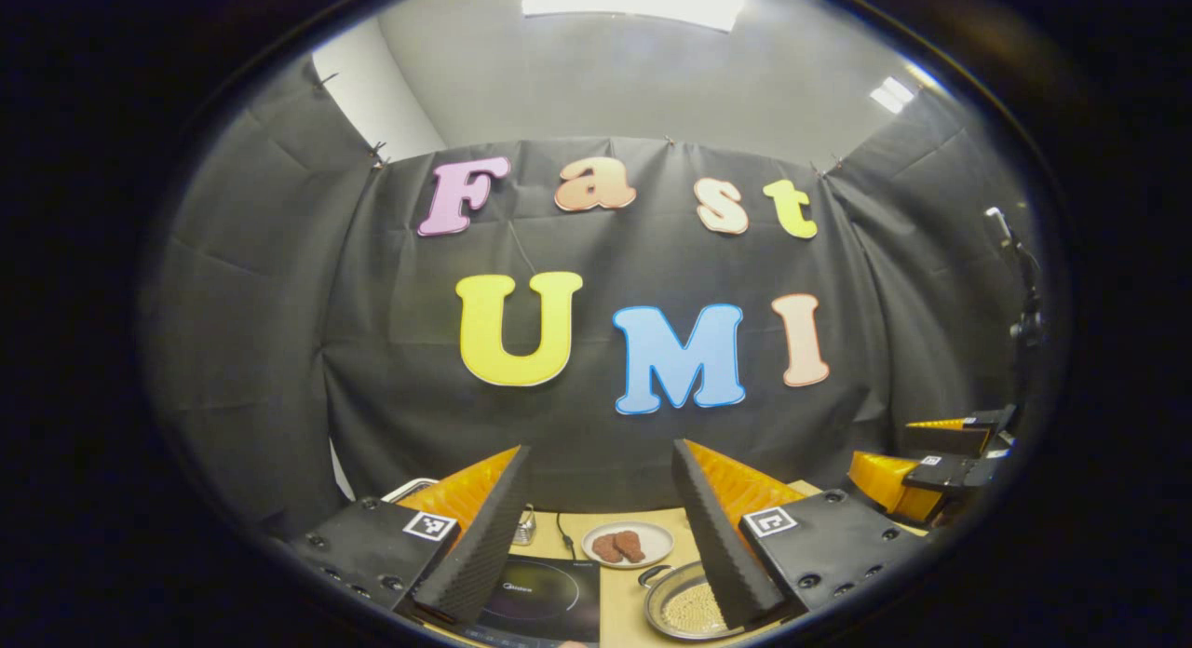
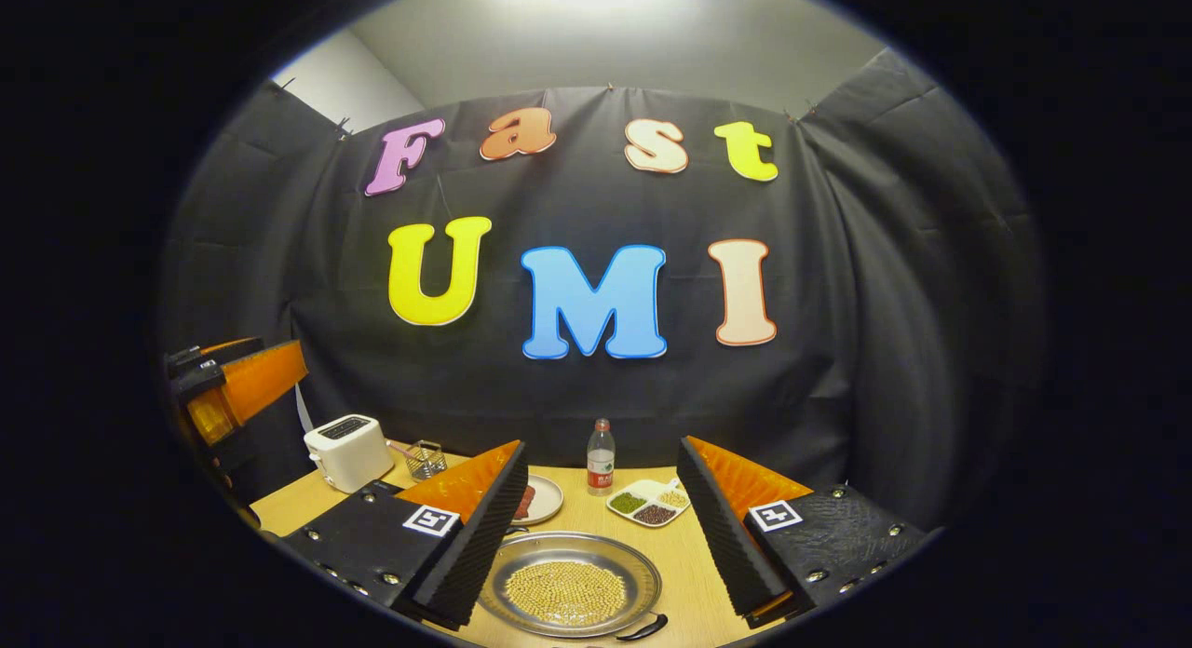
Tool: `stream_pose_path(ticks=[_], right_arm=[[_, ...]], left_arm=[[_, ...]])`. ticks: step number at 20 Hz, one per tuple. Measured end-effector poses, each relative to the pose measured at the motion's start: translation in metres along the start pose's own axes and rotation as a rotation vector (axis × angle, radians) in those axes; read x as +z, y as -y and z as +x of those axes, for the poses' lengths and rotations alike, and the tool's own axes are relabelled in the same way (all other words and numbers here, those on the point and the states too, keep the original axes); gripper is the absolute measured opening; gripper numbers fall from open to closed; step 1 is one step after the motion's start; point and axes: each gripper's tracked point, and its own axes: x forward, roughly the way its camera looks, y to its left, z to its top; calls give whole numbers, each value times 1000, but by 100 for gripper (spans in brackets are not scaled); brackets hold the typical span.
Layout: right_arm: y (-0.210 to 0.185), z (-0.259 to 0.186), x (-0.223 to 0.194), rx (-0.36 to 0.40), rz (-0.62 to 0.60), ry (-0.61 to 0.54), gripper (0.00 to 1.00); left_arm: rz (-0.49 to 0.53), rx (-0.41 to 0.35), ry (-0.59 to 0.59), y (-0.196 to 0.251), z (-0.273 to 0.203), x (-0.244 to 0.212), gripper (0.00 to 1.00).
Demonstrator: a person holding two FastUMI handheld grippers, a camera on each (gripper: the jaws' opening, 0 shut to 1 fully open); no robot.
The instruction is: First push the handle of the pot to place it horizontally, then grasp the pot with both hands and set it on the induction cooktop.
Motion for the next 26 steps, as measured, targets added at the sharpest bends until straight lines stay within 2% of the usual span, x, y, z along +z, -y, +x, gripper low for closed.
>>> stream_pose_path(ticks=[5, 8, 9, 11, 13, 15, 18, 19, 20, 21, 22, 25, 26], right_arm=[[5, 10, -43, 16, 20, -123, 100], [7, 12, -71, 30, 38, -203, 96], [8, 13, -80, 33, 42, -231, 87], [13, 15, -103, 19, 38, -300, 80], [16, 17, -120, 16, 44, -357, 56], [15, 16, -145, 31, 74, -441, 52], [8, 6, -184, 67, 172, -600, 53], [13, 3, -194, 44, 191, -640, 53], [21, -1, -204, 30, 208, -676, 36], [24, -2, -215, 30, 218, -708, 19], [27, -5, -226, 30, 226, -736, 23], [25, -14, -251, 58, 247, -818, 24], [26, -18, -258, 65, 245, -846, 24]], left_arm=[[5, 3, -42, 3, 7, -17, 99], [9, 4, -61, 6, 11, -25, 99], [12, 6, -67, 6, 13, -26, 99], [15, 8, -74, 9, 17, -29, 96], [20, 8, -86, 10, 21, -32, 96], [28, 9, -93, 13, 21, -36, 96], [36, 10, -114, 15, 24, -44, 99], [39, 11, -123, 15, 26, -47, 99], [42, 13, -130, 16, 26, -50, 94], [43, 13, -136, 16, 26, -51, 94], [46, 12, -142, 17, 27, -54, 99], [60, 10, -160, 20, 29, -60, 96], [62, 10, -163, 21, 29, -62, 99]])
